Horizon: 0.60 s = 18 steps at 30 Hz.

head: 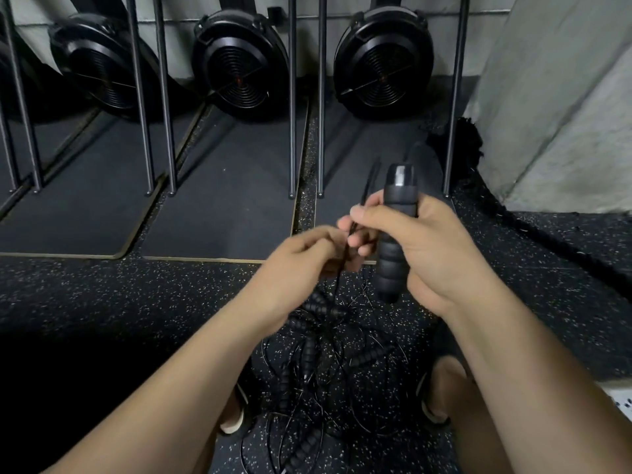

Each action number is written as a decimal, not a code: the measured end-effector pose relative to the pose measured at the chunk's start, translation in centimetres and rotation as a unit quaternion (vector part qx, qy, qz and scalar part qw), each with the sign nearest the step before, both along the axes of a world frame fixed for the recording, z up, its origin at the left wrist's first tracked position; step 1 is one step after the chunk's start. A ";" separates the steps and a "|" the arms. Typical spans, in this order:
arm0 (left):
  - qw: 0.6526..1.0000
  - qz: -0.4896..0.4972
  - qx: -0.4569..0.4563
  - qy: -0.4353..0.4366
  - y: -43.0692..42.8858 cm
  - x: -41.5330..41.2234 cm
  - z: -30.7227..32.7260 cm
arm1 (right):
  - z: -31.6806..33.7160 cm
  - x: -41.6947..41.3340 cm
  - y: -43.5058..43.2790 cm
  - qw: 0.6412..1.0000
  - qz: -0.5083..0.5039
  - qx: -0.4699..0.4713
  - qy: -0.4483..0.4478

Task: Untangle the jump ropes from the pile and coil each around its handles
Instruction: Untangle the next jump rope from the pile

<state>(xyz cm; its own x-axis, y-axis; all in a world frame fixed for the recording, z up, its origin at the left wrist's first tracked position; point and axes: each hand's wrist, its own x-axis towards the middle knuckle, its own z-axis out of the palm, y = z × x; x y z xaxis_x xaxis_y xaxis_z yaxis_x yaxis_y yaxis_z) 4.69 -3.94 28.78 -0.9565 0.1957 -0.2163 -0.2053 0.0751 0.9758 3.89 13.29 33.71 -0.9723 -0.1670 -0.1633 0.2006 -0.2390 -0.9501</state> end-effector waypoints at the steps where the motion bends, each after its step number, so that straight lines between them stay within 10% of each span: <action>1: 0.999 -0.041 -0.001 -0.004 0.3 0.3 -0.1 | 0.3 -0.1 0.2 1.000 -0.015 -0.022 -0.011; 12: 0.931 -0.155 -0.327 0.054 -0.6 0.4 -1.8 | 0.9 -1.8 3.3 0.984 -0.131 -0.123 -0.015; 18: 0.947 -0.065 -0.282 0.143 -1.3 -0.1 -0.3 | -2.1 -1.3 2.5 0.993 -0.040 0.092 -0.067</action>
<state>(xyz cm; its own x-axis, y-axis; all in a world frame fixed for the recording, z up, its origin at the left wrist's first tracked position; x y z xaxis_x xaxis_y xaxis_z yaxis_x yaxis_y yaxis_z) 4.57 -5.21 28.53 -0.9677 0.2458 -0.0570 0.1076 0.6063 0.7879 2.63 15.75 31.62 -0.9487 -0.0459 -0.3127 0.3156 -0.0839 -0.9452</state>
